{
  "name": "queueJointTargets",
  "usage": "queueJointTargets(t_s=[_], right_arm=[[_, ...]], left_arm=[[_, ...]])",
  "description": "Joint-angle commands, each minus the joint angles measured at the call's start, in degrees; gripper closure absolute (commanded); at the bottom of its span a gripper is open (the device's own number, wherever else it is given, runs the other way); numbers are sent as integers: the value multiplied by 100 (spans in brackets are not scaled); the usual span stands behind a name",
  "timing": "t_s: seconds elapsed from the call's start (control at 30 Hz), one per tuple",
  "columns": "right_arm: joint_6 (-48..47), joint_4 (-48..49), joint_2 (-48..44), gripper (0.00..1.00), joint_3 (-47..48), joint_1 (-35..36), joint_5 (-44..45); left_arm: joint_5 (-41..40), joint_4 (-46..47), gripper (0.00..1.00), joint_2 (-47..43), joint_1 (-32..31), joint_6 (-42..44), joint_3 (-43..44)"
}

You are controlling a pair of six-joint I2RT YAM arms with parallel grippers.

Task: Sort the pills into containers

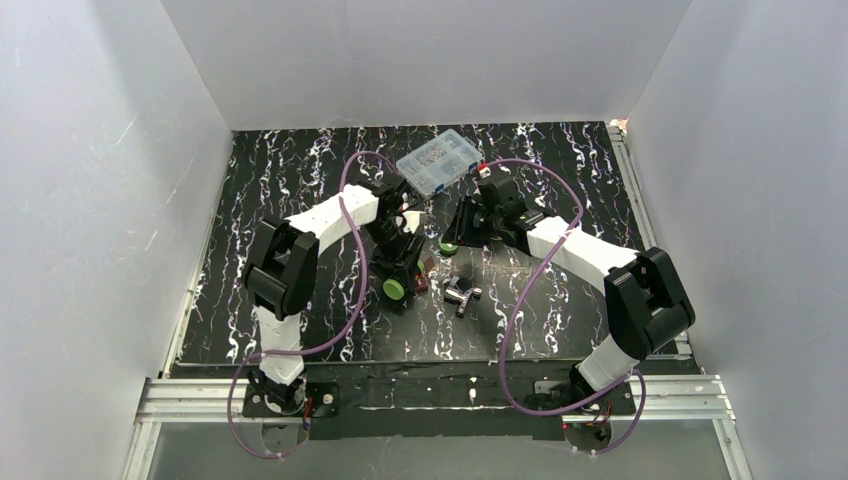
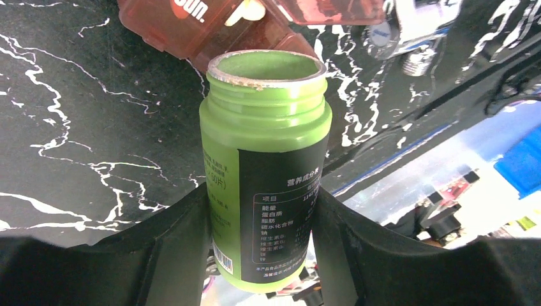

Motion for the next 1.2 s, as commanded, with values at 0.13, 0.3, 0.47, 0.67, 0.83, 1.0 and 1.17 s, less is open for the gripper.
queueJointTargets(t_s=[0.13, 0.3, 0.47, 0.67, 0.83, 1.0, 1.17], right_arm=[[-5, 247, -233, 63, -74, -16, -4], [-17, 236, -254, 63, -82, -16, 9], [-16, 235, -269, 63, -90, -16, 15], [-20, 236, -280, 63, -91, -21, 7], [-22, 236, -286, 63, -87, -16, 13], [-29, 234, -294, 63, -92, -16, 15], [-28, 235, -306, 63, -92, -16, 29]], left_arm=[[-797, -575, 100, 87, -251, 242, 473], [-1312, -931, 100, 296, -509, 405, 879], [-1477, -1105, 100, 422, -622, 475, 978], [-1719, -1214, 100, 462, -730, 502, 1055], [-1905, -1243, 100, 467, -768, 492, 1155], [-2037, -1281, 100, 516, -801, 553, 1234], [-2172, -1358, 100, 596, -859, 617, 1366]])
